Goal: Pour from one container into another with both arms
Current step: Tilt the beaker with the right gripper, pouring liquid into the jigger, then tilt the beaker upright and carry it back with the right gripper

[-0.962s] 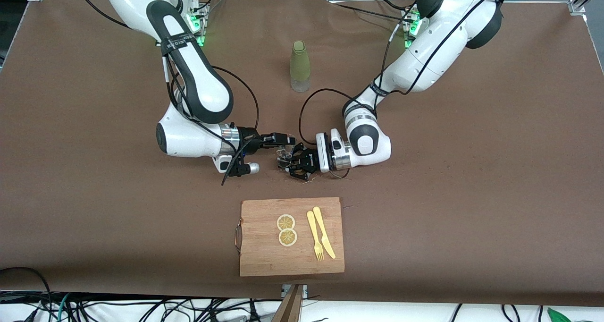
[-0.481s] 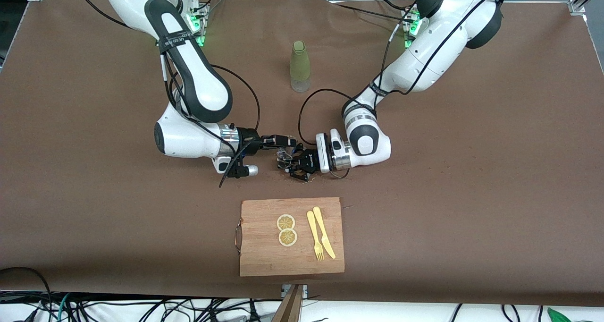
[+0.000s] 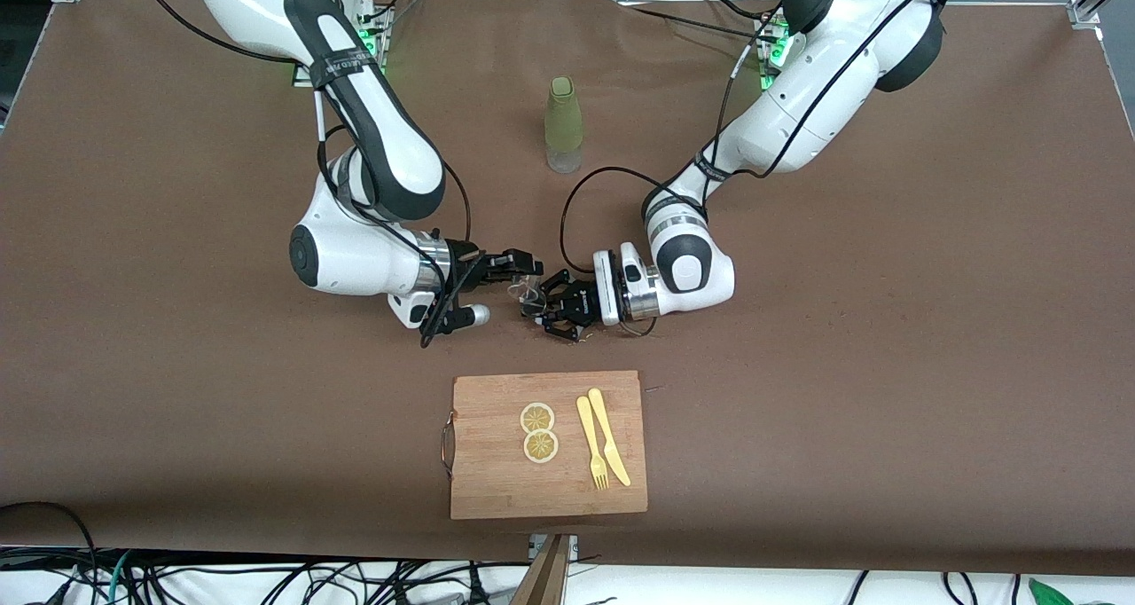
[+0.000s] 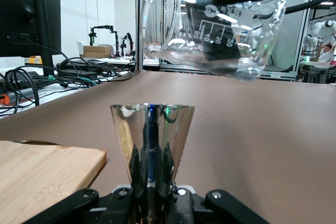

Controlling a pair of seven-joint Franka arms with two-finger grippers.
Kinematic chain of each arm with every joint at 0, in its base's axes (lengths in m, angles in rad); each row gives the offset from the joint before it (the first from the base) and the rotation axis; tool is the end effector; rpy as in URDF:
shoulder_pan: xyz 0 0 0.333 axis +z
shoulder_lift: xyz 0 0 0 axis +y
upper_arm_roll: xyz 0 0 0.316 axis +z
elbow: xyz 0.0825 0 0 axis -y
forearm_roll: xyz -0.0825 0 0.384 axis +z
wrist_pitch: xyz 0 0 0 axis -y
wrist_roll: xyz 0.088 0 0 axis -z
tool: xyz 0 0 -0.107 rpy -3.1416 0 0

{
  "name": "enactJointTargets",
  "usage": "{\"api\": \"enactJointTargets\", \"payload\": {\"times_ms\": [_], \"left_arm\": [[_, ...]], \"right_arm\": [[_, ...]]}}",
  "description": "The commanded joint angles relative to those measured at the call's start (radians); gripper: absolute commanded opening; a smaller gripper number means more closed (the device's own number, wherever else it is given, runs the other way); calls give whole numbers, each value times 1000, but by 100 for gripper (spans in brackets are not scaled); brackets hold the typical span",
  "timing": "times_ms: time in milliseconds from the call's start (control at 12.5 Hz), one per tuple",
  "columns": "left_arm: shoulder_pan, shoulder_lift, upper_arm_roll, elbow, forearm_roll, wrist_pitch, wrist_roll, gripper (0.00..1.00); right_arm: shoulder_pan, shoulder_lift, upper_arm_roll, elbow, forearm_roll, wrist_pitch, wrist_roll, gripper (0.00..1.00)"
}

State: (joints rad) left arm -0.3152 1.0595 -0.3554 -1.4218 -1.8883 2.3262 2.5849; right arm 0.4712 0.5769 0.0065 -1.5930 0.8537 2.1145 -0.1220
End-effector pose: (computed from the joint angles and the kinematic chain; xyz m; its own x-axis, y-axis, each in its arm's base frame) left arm 0.5828 -0.4206 0.0948 0.0750 -0.1462 0.9864 -0.9827 -0.1787 0.0482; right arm 0.6024 0.3502 0.3059 0.9790 0.1605 -0.1256 0.0423 -0.7631 -0.6449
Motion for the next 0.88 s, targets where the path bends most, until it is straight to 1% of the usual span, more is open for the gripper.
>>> {"api": "enactJointTargets", "payload": {"times_ms": [0,80,160,240,321,401,561,641,801], "left_arm": [[-10,4,4,26,-51,-4,28,0],[-5,1,4,26,-51,-4,24,0],[1,-6,6,24,-51,-10,23,0],[8,-10,10,24,-51,-25,20,0],[19,-18,18,21,-51,-37,14,0],[34,-30,26,14,-48,-44,-3,0],[76,-64,48,-12,-37,-91,-21,0],[88,-75,67,-17,-35,-126,-37,0],[117,-88,110,-43,-34,-250,-104,0]], "right_arm": [[6,-50,0,-25,-127,-14,7,16],[6,-84,0,-63,-181,-14,4,16],[1,-106,-2,-92,-197,-16,-13,16],[-3,-121,-16,-126,-197,-16,-90,16],[-17,-130,-35,-157,-196,-16,-199,16],[-52,-130,-36,-174,-196,-19,-300,16],[-133,-127,-36,-185,-196,-74,-521,16],[-178,-120,-36,-186,-196,-99,-642,16],[-270,-100,-34,-191,-196,-125,-894,16]]}}
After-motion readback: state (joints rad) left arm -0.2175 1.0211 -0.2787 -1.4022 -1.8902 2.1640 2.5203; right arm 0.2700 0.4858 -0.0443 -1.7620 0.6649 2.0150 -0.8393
